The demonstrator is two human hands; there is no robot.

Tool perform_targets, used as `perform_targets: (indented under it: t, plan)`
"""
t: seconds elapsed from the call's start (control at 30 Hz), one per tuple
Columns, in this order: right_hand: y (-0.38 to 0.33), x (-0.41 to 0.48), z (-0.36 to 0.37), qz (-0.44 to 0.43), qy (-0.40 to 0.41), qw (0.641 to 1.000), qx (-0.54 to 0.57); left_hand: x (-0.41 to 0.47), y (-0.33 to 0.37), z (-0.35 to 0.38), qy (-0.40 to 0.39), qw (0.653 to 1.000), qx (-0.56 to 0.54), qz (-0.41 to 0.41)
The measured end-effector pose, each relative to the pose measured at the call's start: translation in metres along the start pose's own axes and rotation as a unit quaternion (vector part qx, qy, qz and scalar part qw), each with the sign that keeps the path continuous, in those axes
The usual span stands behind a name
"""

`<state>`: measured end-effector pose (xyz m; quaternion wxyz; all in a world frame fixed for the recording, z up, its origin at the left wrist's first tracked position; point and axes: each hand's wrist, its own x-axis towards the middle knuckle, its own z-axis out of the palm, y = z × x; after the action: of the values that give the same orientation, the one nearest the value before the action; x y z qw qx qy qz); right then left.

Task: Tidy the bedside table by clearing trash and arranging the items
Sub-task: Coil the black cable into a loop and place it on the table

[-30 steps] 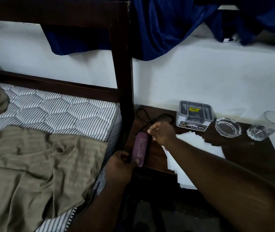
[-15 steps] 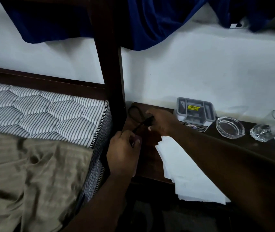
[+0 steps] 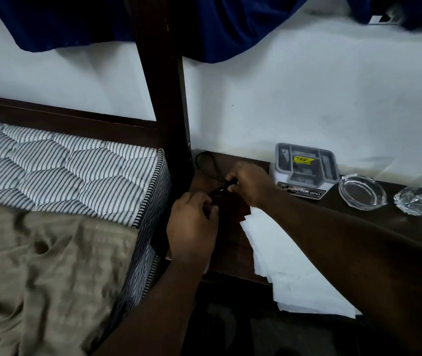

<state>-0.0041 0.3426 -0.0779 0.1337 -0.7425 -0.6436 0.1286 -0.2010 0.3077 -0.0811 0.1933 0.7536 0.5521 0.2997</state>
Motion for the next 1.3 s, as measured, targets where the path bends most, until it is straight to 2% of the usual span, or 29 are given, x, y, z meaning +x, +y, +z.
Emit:
perform_targets:
  t: [0.23, 0.5, 0.63, 0.77, 0.83, 1.03, 1.3]
  plan:
    - [-0.003, -0.007, -0.012, -0.009, 0.071, 0.997, 0.029, 0.002, 0.002, -0.002, 0.012, 1.0, 0.006, 0.011]
    - [-0.021, -0.029, -0.071, -0.011, 0.122, 0.988, 0.092, -0.009, 0.023, -0.017, -0.005, 0.999, 0.017, 0.041]
    - [-0.037, -0.056, -0.105, -0.031, 0.15, 0.983, 0.105, -0.02, 0.045, -0.032, 0.042, 0.991, 0.032, 0.126]
    - [-0.053, -0.091, -0.136, -0.029, 0.158, 0.983, 0.092, -0.029, 0.081, -0.062, 0.115, 0.962, 0.014, 0.245]
    - [-0.06, -0.112, -0.151, -0.029, 0.153, 0.985, 0.074, -0.032, 0.101, -0.08, 0.122, 0.953, 0.006, 0.279]
    - [-0.068, -0.193, -0.201, -0.03, 0.147, 0.988, 0.041, -0.042, 0.165, -0.138, 0.071, 0.937, 0.042, 0.34]
    - [-0.07, -0.308, -0.256, -0.008, 0.173, 0.985, 0.028, -0.078, 0.22, -0.169, 0.001, 0.876, 0.164, 0.453]
